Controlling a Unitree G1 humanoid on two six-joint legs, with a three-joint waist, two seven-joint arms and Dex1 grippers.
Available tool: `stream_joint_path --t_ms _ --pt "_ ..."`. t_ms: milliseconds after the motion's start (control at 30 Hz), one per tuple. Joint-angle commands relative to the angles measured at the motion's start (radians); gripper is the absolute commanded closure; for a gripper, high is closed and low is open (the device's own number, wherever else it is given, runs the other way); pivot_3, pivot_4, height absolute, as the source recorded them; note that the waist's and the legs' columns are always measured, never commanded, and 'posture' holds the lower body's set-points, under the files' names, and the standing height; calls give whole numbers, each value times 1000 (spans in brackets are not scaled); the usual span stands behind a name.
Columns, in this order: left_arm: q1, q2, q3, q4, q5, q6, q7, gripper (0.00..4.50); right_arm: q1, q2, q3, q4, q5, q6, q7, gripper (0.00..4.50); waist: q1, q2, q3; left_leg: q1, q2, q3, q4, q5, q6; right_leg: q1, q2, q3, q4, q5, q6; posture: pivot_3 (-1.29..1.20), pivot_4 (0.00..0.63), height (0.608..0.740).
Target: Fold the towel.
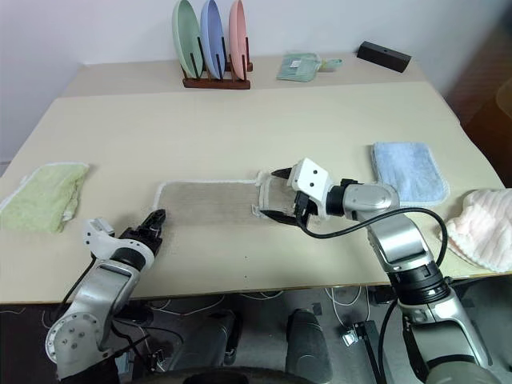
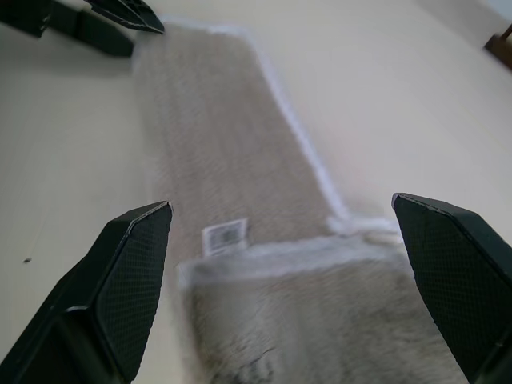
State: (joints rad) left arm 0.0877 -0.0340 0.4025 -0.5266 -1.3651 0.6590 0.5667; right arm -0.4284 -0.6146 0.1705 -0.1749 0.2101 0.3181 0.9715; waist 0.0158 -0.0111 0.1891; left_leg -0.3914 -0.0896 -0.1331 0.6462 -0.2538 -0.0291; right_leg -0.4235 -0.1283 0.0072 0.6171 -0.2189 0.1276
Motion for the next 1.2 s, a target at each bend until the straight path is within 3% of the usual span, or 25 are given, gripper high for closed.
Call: stream_joint_path --t_ms 33,300,400,500,633,733,867,967,1200 --pt "-24 35 -17 -47 -25 -38 7 4375 13 -5 -8 -62 4 -15 -4 0 0 0 0 0 0 0 0 0 0 0 0 0 0 0 0 0 150 737" --pt "3 197 44 -97 -16 -112 -129 4451 18 -14 -13 -74 2 -6 -9 0 -3 0 0 0 0 0 -1 0 0 -1 1 0 -1 0 -1 0 150 737" --pt "13 345 115 -97 8 -112 -246 4451 12 -17 -17 -70 3 -3 -9 0 -3 -1 1 0 0 0 -1 0 0 -1 2 0 -1 0 -1 0 150 737" --pt "9 454 104 -95 48 -98 -332 4451 8 -20 -20 -65 7 1 -9 0 -2 -1 1 0 1 0 -1 0 0 -1 3 1 -2 1 -2 0 150 737" --pt "-40 596 1 -121 167 -57 -469 4451 15 -33 -33 -49 12 7 -6 0 -1 -1 1 -1 0 1 -1 0 0 0 3 1 -3 1 -2 0 150 737" --pt "-184 683 -228 -151 279 -5 -650 4451 35 -55 -48 -28 5 6 -10 0 8 -2 1 -1 0 2 0 0 0 0 3 0 -3 1 -2 0 150 737" --pt "-297 690 -433 -132 412 13 -791 4451 50 -65 -62 -18 2 10 -18 0 -5 -1 1 -1 0 3 -1 0 0 1 3 3 -4 1 -2 0 150 737" --pt "-378 643 -581 -77 504 15 -887 4451 76 -85 -79 -13 -10 6 -35 0 -9 -1 1 -1 1 5 -3 0 0 -1 5 3 -4 2 0 0 150 737" --pt "-411 593 -677 17 654 6 -997 4451 124 -128 -127 -20 -14 11 -57 0 -4 -1 2 -1 2 5 -2 0 0 -2 6 4 -4 2 -1 0 150 737"
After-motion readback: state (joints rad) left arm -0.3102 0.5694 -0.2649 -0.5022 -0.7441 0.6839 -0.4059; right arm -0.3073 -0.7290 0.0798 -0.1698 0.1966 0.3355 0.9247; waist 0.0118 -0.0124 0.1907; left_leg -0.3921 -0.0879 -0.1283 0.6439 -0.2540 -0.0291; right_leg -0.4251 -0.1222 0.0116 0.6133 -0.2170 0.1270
